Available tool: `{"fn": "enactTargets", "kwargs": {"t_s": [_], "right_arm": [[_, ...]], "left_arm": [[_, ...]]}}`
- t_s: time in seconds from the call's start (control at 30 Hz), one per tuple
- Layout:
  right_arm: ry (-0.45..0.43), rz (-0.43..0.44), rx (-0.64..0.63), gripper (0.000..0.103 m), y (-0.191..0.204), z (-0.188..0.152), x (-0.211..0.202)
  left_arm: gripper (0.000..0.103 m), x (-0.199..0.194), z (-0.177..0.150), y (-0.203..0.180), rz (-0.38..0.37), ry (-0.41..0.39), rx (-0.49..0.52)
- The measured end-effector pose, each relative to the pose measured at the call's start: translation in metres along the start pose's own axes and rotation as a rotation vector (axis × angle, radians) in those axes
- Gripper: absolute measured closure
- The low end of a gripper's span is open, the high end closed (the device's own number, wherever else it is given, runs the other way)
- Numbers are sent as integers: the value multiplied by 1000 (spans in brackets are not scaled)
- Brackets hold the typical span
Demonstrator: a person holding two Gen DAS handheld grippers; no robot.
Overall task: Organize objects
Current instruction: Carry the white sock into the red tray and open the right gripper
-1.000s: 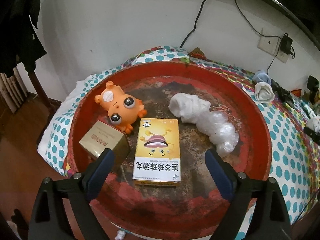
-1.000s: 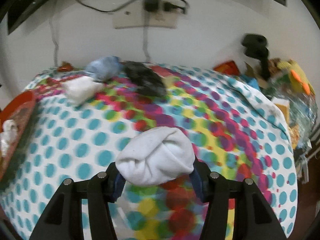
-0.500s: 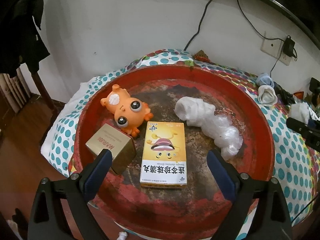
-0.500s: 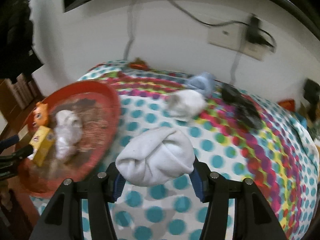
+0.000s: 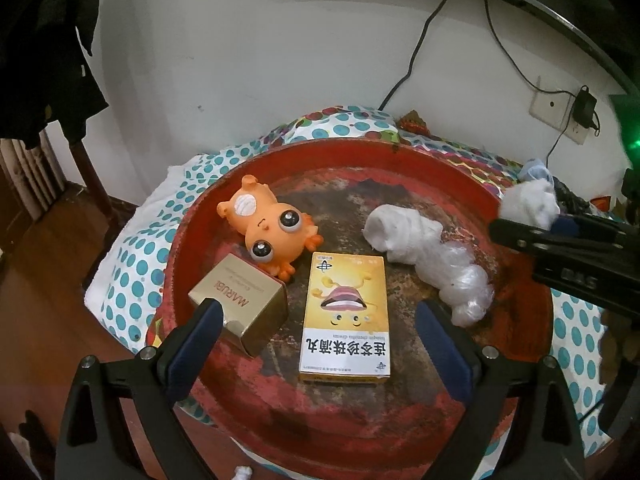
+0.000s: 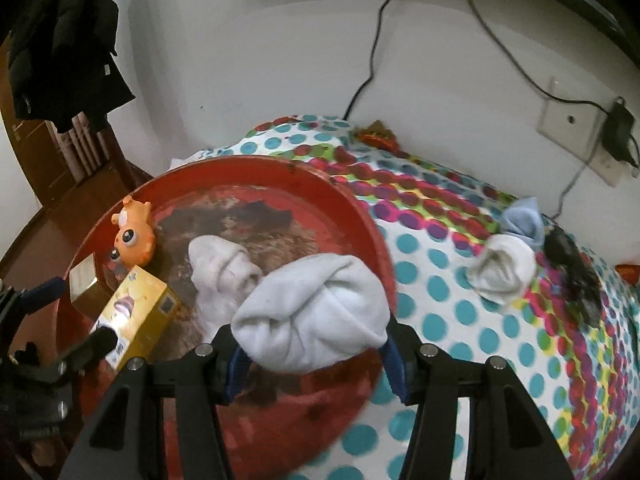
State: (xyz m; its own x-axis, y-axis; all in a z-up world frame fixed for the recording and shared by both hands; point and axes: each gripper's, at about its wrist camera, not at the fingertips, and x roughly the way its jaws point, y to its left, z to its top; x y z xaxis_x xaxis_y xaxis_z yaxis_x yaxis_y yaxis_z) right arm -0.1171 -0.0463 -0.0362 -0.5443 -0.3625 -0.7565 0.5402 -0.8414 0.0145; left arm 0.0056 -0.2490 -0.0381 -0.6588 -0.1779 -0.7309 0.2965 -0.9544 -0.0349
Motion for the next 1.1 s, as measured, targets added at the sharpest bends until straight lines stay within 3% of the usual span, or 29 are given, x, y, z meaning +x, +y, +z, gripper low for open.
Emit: {"fn": "enactTargets", "kwargs": {"t_s": [0.43, 0.97, 1.1], "right_arm": [[73, -45, -12, 47, -6, 26, 39], [137, -48, 14, 44, -15, 12, 52], [117, -49, -7, 38, -16, 9, 46]], "left_arm": [[7, -1, 0, 0, 1, -13, 15], [7, 3, -2, -1, -13, 2, 15], [7, 4, -2, 0, -12, 5, 13]]}}
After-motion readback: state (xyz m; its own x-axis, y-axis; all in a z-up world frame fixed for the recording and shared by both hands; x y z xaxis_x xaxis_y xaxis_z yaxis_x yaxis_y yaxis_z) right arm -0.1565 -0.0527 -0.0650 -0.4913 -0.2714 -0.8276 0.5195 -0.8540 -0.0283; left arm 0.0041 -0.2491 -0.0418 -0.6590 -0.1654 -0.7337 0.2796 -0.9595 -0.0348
